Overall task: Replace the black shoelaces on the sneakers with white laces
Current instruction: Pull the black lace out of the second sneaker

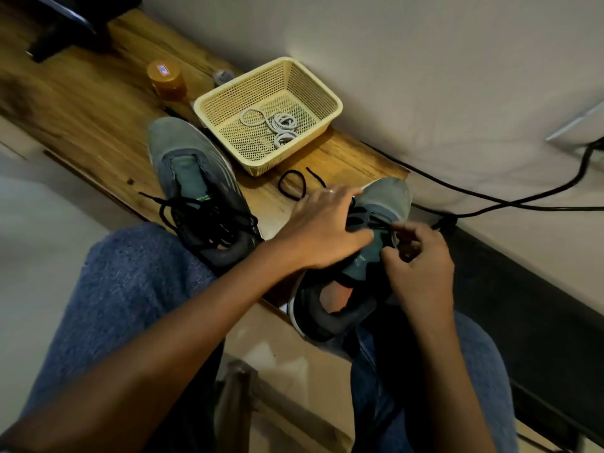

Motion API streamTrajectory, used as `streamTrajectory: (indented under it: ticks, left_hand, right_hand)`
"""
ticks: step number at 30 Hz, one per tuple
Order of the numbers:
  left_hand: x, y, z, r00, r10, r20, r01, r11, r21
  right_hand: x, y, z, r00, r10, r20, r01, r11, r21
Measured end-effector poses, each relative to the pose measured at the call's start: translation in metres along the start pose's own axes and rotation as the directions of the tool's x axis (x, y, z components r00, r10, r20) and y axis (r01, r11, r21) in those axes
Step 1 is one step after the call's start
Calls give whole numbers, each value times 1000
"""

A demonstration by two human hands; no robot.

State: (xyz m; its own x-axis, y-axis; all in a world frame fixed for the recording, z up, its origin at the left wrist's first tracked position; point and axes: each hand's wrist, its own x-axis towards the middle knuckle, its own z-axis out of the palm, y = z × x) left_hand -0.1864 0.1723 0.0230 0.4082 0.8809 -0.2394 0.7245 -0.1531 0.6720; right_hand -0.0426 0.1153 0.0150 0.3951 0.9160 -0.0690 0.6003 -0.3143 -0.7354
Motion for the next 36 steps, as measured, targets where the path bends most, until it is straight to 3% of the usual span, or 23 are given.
streamTrajectory:
  ticks: [2,4,8,10,16,23,25,28,31,34,36]
  left_hand:
    - [-8,-5,10,995,-1,103,-11,993,116]
    - [-14,-9,19,996,-7,93,-11,982,191]
    - [-15,-9,32,999,-52,17,51,997,62]
    - [-14,-10,35,998,-69,11,69,998,9]
    - [-11,-8,32,984,-161,70,165,985,-57]
    - [-5,-5,33,977,-203,67,209,973,-101]
    - [-4,-5,34,978,-196,65,202,973,-108]
    - [-4,-5,36,983,-176,57,181,977,-111]
    - [-4,-8,36,991,-131,36,135,979,-150]
    - [-4,-8,37,995,-90,33,94,985,-142]
    - [-4,-8,38,998,-67,21,69,987,-144]
  right_hand:
    - [10,-2,2,999,-35,37,38,997,-75]
    - [24,-2,6,993,-73,95,87,984,-157]
    - [42,-5,11,971,-73,226,154,919,-362]
    - [44,-9,13,968,-110,227,194,899,-392]
    - [49,-3,10,987,-105,118,130,965,-229]
    - [54,13,-7,974,101,-203,-78,990,117]
    - [54,13,-7,959,157,-235,-111,974,196]
    - [54,8,-7,985,52,-167,-32,992,119]
    - [49,2,-7,998,-67,9,67,997,-48]
    - [42,-4,-1,984,-79,159,123,951,-285]
    - [40,-8,3,983,-86,162,139,927,-347]
